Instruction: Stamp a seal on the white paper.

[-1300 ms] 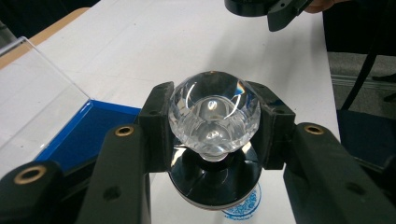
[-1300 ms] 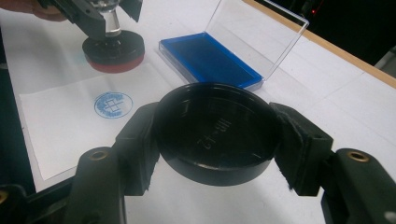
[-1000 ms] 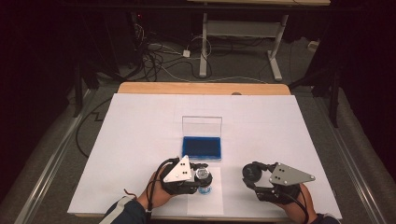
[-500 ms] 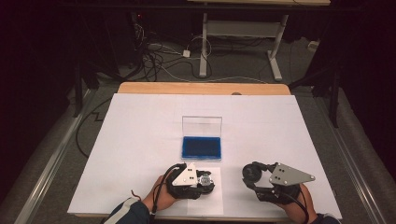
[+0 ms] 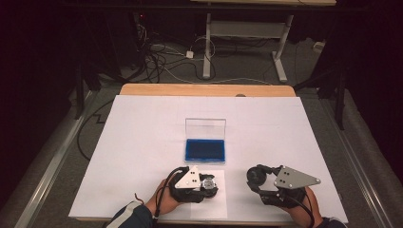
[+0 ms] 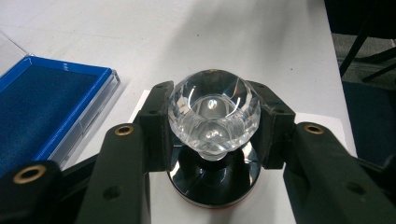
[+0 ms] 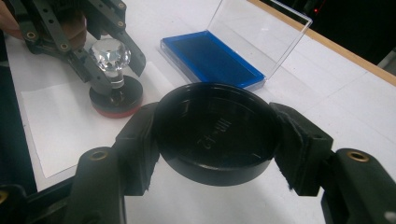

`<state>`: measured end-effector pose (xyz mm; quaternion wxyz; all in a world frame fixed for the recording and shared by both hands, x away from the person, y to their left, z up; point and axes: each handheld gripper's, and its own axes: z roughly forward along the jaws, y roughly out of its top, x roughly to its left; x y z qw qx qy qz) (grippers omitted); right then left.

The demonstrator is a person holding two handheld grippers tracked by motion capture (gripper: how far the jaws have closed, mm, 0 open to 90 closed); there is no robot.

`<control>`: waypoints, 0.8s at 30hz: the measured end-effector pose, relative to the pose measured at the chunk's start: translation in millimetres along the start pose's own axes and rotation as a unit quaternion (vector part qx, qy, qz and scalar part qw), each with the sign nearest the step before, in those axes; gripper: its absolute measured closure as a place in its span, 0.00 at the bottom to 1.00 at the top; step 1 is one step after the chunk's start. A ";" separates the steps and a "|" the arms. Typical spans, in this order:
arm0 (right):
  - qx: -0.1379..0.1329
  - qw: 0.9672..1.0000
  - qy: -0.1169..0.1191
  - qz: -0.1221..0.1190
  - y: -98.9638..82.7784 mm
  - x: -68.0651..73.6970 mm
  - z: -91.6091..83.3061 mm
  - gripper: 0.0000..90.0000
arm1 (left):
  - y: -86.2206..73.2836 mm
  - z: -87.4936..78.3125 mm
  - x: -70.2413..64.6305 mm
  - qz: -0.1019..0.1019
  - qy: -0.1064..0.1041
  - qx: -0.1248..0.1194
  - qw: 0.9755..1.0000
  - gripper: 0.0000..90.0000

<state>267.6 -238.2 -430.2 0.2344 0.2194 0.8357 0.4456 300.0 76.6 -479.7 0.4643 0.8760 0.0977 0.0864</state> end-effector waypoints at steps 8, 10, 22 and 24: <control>0.000 1.000 0.000 0.000 0.0 0.2 0.5 0.42 | -0.5 0.4 0.5 -0.002 0.000 0.000 1.000 0.60; 0.000 1.000 0.000 -0.001 0.0 0.2 0.5 0.42 | -1.0 0.4 0.9 -0.003 -0.002 -0.001 1.000 0.60; 0.001 1.000 0.001 -0.001 -0.2 0.1 0.9 0.42 | -1.1 0.5 0.6 -0.002 -0.002 0.000 1.000 0.60; 0.001 1.000 0.001 -0.001 -0.1 0.3 0.8 0.42 | -1.4 0.4 0.8 -0.003 -0.003 0.000 1.000 0.60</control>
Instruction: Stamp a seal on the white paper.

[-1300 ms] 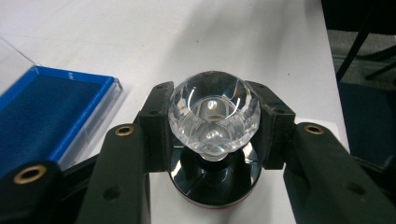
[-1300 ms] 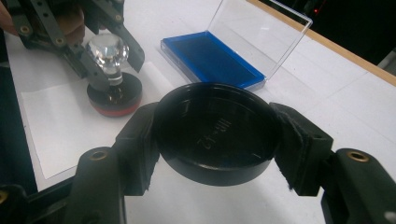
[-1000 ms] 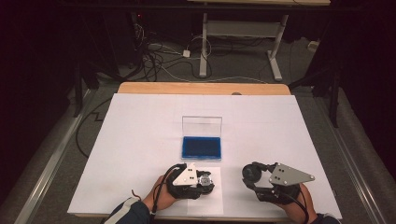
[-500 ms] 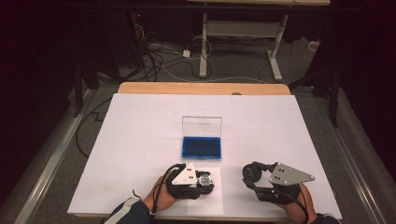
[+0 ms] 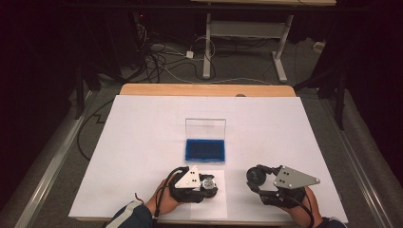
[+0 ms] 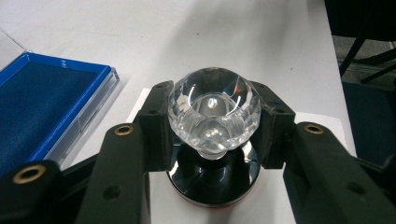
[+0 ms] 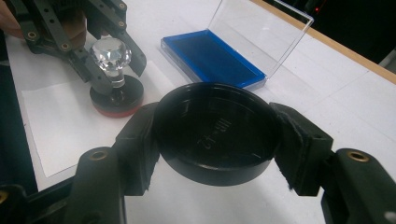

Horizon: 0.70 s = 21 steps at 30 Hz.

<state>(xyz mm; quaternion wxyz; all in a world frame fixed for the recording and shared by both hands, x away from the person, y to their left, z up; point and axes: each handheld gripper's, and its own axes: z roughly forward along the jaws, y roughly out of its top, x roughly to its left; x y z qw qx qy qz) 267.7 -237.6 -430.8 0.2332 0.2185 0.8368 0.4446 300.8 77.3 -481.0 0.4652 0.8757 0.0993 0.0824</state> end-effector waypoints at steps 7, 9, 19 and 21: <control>0.001 1.000 0.000 -0.001 0.0 0.1 0.3 0.42 | -0.1 0.0 0.0 -0.004 -0.001 -0.001 1.000 0.60; 0.000 1.000 0.000 0.000 0.0 -0.2 0.2 0.42 | 0.1 -0.1 -0.1 -0.003 0.000 -0.001 1.000 0.60; 0.000 1.000 -0.001 -0.004 1.2 1.2 -0.9 0.42 | 4.8 -5.0 -1.0 0.007 0.004 0.002 1.000 0.60; 0.000 1.000 -0.001 -0.004 1.1 1.1 -0.9 0.42 | 7.4 -6.6 -1.4 0.010 0.008 -0.002 1.000 0.60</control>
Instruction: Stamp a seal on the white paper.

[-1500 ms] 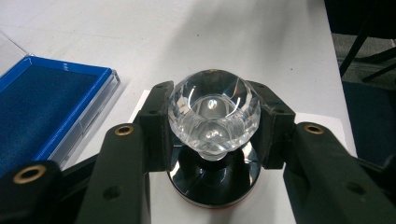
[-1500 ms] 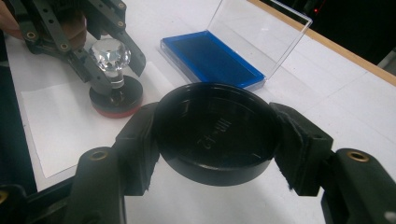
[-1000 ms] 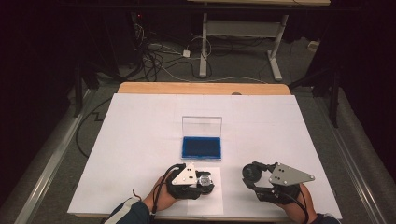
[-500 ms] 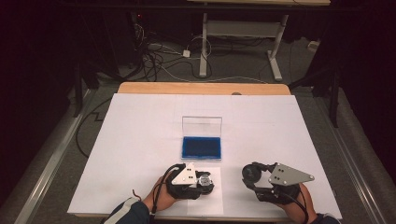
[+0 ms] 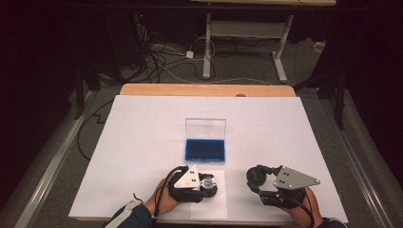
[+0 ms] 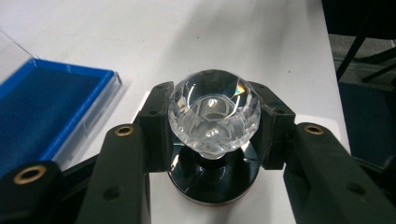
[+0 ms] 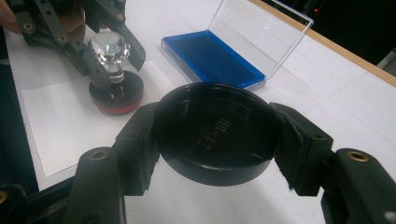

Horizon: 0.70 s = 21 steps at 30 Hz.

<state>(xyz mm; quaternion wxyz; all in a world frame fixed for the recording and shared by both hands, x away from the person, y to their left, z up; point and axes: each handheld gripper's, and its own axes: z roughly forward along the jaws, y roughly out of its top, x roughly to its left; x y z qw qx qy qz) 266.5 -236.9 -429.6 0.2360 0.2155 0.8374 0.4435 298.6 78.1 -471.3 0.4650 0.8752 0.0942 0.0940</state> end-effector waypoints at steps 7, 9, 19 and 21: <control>-0.002 1.000 -0.002 0.002 -0.1 -0.7 -1.1 0.42 | 10.6 -16.4 1.7 0.010 0.019 -0.022 1.000 0.60; -0.004 1.000 -0.002 0.001 -0.1 -1.2 -1.3 0.42 | 12.4 -20.8 2.2 0.013 0.027 -0.025 0.999 0.60; -0.007 1.000 -0.002 0.002 0.4 -0.7 -1.6 0.42 | 13.3 -32.0 4.3 0.011 0.038 -0.032 0.999 0.60; -0.007 1.000 -0.002 0.001 0.5 -0.9 -1.5 0.42 | 13.2 -33.8 4.5 0.011 0.042 -0.032 0.999 0.60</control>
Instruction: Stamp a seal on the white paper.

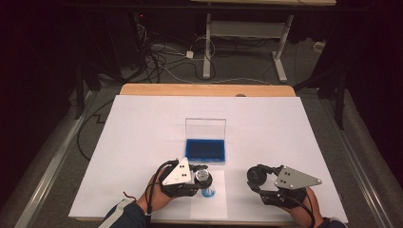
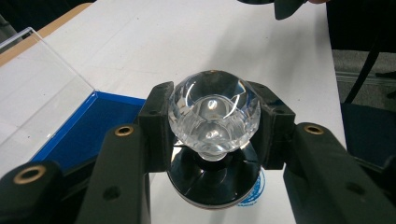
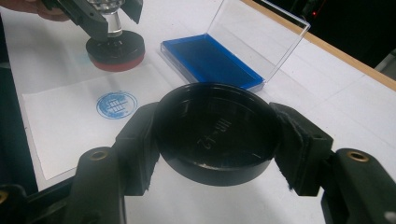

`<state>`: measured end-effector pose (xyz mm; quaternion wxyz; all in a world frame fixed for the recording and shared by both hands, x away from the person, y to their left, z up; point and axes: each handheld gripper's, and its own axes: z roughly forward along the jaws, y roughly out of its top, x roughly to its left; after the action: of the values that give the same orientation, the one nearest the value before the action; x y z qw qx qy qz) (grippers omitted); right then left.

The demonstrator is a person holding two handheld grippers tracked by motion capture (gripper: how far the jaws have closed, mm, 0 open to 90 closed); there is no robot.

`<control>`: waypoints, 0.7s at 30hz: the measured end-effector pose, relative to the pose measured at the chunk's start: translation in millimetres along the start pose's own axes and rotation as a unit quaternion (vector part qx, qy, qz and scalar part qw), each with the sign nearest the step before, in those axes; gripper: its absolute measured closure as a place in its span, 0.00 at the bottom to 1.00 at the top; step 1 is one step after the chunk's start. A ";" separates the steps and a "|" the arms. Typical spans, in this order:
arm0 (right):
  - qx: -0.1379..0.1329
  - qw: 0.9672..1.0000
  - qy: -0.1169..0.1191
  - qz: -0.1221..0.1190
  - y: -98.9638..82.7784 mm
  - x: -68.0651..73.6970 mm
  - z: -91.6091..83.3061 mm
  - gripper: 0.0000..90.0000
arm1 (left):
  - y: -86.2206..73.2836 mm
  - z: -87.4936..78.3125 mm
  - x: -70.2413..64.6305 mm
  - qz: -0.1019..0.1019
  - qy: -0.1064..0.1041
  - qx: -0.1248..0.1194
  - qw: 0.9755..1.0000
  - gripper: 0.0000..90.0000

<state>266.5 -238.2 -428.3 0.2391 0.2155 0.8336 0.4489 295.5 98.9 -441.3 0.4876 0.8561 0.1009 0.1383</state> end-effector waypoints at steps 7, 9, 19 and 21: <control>-0.002 1.000 -0.001 0.003 -0.1 -1.1 -0.9 0.42 | -1.4 -9.4 3.0 -0.004 0.012 -0.004 1.000 0.60; -0.002 1.000 -0.001 0.002 -0.1 -1.3 -1.2 0.42 | -2.2 -11.8 4.0 -0.005 0.015 -0.005 1.000 0.60; -0.004 1.000 -0.002 0.001 0.3 -1.5 -2.5 0.42 | -5.1 -18.7 7.7 -0.004 0.028 0.000 1.000 0.60; -0.005 1.000 -0.001 0.002 0.4 -1.7 -2.6 0.42 | -6.0 -20.3 8.4 -0.005 0.032 0.002 0.999 0.60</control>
<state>266.4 -240.6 -426.4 0.2404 0.2166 0.8307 0.4530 296.4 120.9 -435.5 0.4834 0.8516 0.1205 0.1628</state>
